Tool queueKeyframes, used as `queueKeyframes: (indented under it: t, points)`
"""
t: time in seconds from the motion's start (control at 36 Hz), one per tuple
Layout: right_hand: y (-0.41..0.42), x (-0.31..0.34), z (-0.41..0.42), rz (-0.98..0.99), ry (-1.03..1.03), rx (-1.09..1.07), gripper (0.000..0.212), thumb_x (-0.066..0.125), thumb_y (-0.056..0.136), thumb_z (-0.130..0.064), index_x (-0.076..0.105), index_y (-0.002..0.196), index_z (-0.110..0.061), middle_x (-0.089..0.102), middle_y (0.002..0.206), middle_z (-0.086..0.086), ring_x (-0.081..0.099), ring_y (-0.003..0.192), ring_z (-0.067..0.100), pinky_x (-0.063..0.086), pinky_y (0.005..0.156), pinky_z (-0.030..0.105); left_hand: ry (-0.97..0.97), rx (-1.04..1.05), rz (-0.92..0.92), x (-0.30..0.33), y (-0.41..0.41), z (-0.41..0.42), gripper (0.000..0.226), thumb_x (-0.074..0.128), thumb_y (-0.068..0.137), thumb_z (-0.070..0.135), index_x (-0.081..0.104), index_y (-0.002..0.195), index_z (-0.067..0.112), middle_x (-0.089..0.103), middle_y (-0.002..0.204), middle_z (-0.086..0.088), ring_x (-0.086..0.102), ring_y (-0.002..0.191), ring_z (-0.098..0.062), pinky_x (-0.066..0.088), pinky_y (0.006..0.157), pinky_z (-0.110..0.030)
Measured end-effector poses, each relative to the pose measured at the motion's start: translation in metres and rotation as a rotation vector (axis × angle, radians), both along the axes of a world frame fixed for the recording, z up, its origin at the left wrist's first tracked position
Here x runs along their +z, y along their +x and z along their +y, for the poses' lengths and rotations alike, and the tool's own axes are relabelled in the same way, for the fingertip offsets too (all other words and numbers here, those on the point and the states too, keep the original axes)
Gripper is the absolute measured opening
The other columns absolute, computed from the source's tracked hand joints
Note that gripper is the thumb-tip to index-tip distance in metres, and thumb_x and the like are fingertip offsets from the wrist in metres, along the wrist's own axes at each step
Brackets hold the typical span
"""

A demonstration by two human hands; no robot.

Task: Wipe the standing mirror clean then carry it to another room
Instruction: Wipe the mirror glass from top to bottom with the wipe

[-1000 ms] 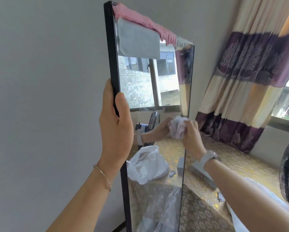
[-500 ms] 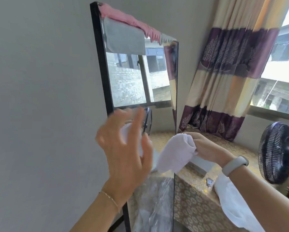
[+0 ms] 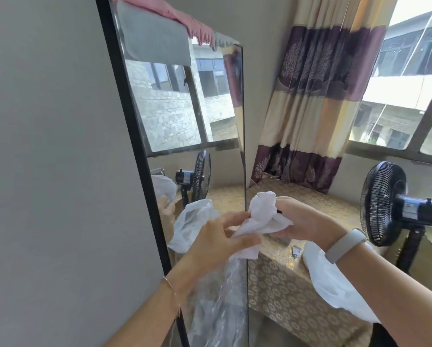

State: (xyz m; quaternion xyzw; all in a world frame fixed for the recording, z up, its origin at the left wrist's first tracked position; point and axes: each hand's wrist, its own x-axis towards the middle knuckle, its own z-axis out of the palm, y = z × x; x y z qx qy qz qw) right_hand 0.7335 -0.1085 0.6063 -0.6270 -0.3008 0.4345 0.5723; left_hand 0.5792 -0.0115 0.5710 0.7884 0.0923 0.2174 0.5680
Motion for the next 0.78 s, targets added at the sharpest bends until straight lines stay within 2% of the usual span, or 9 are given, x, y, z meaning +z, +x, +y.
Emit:
queueKeyframes:
  t: [0.08, 0.17, 0.31, 0.39, 0.44, 0.47, 0.61, 0.72, 0.78]
  points:
    - [0.008, -0.008, -0.008, 0.095, 0.012, 0.024, 0.039, 0.041, 0.084, 0.009, 0.052, 0.05, -0.004, 0.047, 0.039, 0.0, 0.045, 0.032, 0.009, 0.038, 0.034, 0.015, -0.108, -0.077, 0.059, 0.0, 0.001, 0.0, 0.039, 0.074, 0.075, 0.019, 0.058, 0.107, 0.035, 0.064, 0.112, 0.012, 0.063, 0.103, -0.006, 0.05, 0.09, -0.023]
    - [0.007, -0.01, -0.016, 0.137, 0.004, 0.048, 0.018, 0.063, 0.067, -0.01, 0.063, 0.05, -0.011, 0.052, 0.049, 0.0, 0.047, 0.043, 0.009, 0.041, 0.044, 0.018, -0.265, -0.093, 0.075, -0.003, 0.004, -0.001, 0.037, 0.077, 0.071, 0.023, 0.064, 0.106, 0.026, 0.07, 0.109, 0.003, 0.065, 0.102, -0.013, 0.05, 0.092, -0.028]
    - [0.017, -0.017, -0.027, 0.115, -0.092, 0.039, 0.023, 0.044, 0.093, -0.009, 0.057, 0.074, -0.005, 0.054, 0.063, 0.005, 0.049, 0.05, 0.011, 0.043, 0.048, 0.02, -0.524, -0.105, 0.103, -0.002, 0.006, 0.0, 0.019, 0.061, 0.083, 0.024, 0.067, 0.093, 0.01, 0.067, 0.086, -0.004, 0.061, 0.076, -0.015, 0.049, 0.067, -0.022]
    - [0.017, -0.026, -0.032, -0.383, -0.347, -0.02, 0.013, 0.044, 0.088, -0.007, 0.057, 0.088, -0.004, 0.052, 0.076, 0.009, 0.049, 0.063, 0.016, 0.042, 0.055, 0.025, -0.373, 0.035, 0.152, 0.003, 0.008, -0.002, 0.018, 0.049, 0.094, 0.022, 0.06, 0.084, 0.013, 0.061, 0.076, -0.002, 0.056, 0.064, -0.01, 0.043, 0.05, -0.014]
    - [0.014, -0.033, -0.035, -0.765, -0.48, -0.065, 0.013, 0.044, 0.087, -0.008, 0.056, 0.084, -0.012, 0.054, 0.075, 0.001, 0.051, 0.068, 0.015, 0.041, 0.057, 0.021, -0.169, 0.123, 0.172, 0.005, 0.011, -0.003, 0.02, 0.045, 0.096, 0.025, 0.058, 0.083, 0.016, 0.059, 0.076, -0.001, 0.054, 0.067, -0.012, 0.041, 0.054, -0.017]
    - [0.012, -0.035, -0.035, -0.815, -0.432, -0.086, 0.013, 0.045, 0.088, -0.009, 0.055, 0.084, -0.016, 0.056, 0.077, 0.0, 0.054, 0.071, 0.016, 0.044, 0.061, 0.022, -0.066, 0.145, 0.174, 0.007, 0.012, -0.003, 0.02, 0.044, 0.096, 0.026, 0.057, 0.084, 0.016, 0.056, 0.075, 0.001, 0.052, 0.068, -0.011, 0.039, 0.056, -0.019]
    - [-0.009, -0.031, -0.042, -0.496, 0.084, -0.122, 0.009, 0.049, 0.093, -0.013, 0.056, 0.093, -0.009, 0.063, 0.086, 0.005, 0.065, 0.079, 0.015, 0.055, 0.082, 0.031, 0.157, 0.187, 0.114, 0.014, 0.016, -0.006, 0.018, 0.043, 0.096, 0.027, 0.055, 0.096, 0.013, 0.048, 0.073, 0.009, 0.044, 0.068, -0.002, 0.032, 0.057, -0.016]
    - [-0.024, -0.04, -0.039, -0.46, 0.121, 0.124, 0.051, 0.056, 0.083, -0.047, 0.046, 0.127, -0.024, 0.059, 0.123, -0.005, 0.058, 0.112, 0.009, 0.051, 0.093, 0.032, 0.124, 0.239, 0.037, 0.02, 0.016, -0.007, 0.019, 0.045, 0.095, 0.028, 0.054, 0.101, 0.013, 0.054, 0.076, 0.006, 0.049, 0.067, -0.003, 0.036, 0.056, -0.016]
    - [-0.03, -0.046, -0.035, -0.436, 0.122, 0.154, 0.052, 0.058, 0.081, -0.046, 0.043, 0.128, -0.029, 0.058, 0.123, -0.007, 0.058, 0.11, 0.008, 0.051, 0.09, 0.03, 0.088, 0.249, -0.012, 0.023, 0.015, -0.007, 0.019, 0.046, 0.095, 0.029, 0.054, 0.1, 0.012, 0.051, 0.068, 0.006, 0.045, 0.059, -0.004, 0.035, 0.051, -0.012]
